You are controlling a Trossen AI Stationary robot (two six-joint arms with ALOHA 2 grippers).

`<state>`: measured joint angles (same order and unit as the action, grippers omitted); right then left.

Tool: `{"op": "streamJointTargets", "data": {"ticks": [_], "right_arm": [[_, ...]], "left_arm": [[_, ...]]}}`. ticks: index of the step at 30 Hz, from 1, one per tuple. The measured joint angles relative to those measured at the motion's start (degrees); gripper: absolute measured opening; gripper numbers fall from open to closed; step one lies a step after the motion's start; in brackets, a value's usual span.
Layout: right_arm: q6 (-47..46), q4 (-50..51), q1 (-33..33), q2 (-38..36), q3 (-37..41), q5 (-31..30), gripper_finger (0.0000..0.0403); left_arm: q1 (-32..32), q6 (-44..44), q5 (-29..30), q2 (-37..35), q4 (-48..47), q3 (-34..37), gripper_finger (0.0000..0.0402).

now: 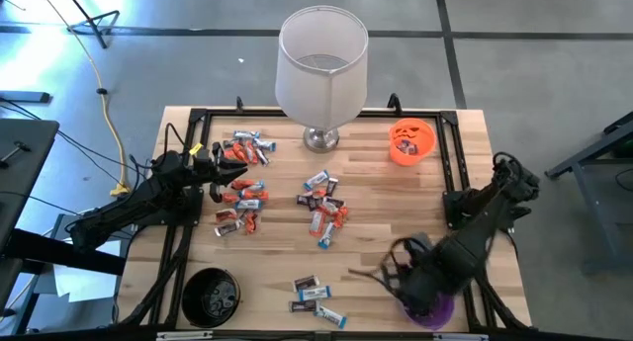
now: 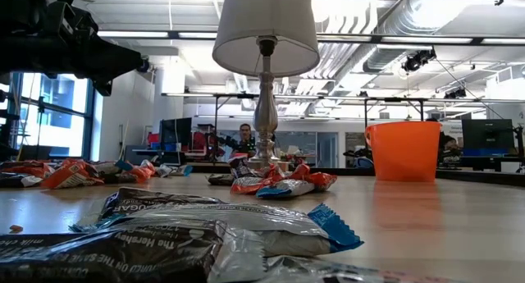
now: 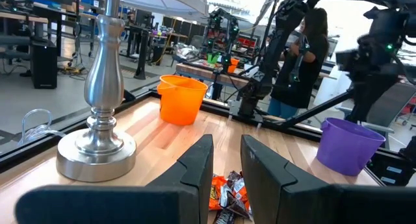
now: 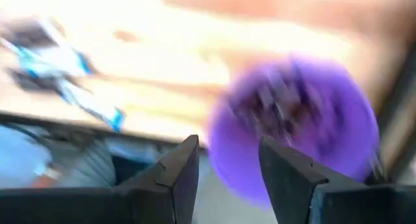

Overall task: Sort candy
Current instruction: Put the brown chocolate bar into the violet bucket

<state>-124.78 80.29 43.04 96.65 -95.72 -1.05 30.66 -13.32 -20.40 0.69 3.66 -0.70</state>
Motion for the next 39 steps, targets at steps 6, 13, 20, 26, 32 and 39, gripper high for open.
{"op": "streamJointTargets", "data": {"ticks": [6,13,20,26,32,39], "right_arm": [[21.0,0.3,-11.2,-0.1,0.0,-10.7,0.0146],[52.9,-2.4,-23.6,1.2,0.0,-14.3,0.0145],[68.3,-10.9,-34.0,3.9,0.0,-20.8,0.0144],[54.4,-11.6,-40.1,9.9,0.0,-19.6,0.0144],[52.8,-21.1,-42.1,16.3,0.0,-15.9,0.0144],[48.1,-25.8,-43.3,19.9,0.0,-17.1,0.0144]], "left_arm": [[0.0,0.0,0.0,0.0,0.0,0.0,0.0064],[0.0,0.0,0.0,0.0,0.0,0.0,0.0065],[0.0,0.0,0.0,0.0,0.0,0.0,0.0064],[0.0,0.0,0.0,0.0,0.0,0.0,0.0065],[0.0,0.0,0.0,0.0,0.0,0.0,0.0064],[0.0,0.0,0.0,0.0,0.0,0.0,0.0064]]}}
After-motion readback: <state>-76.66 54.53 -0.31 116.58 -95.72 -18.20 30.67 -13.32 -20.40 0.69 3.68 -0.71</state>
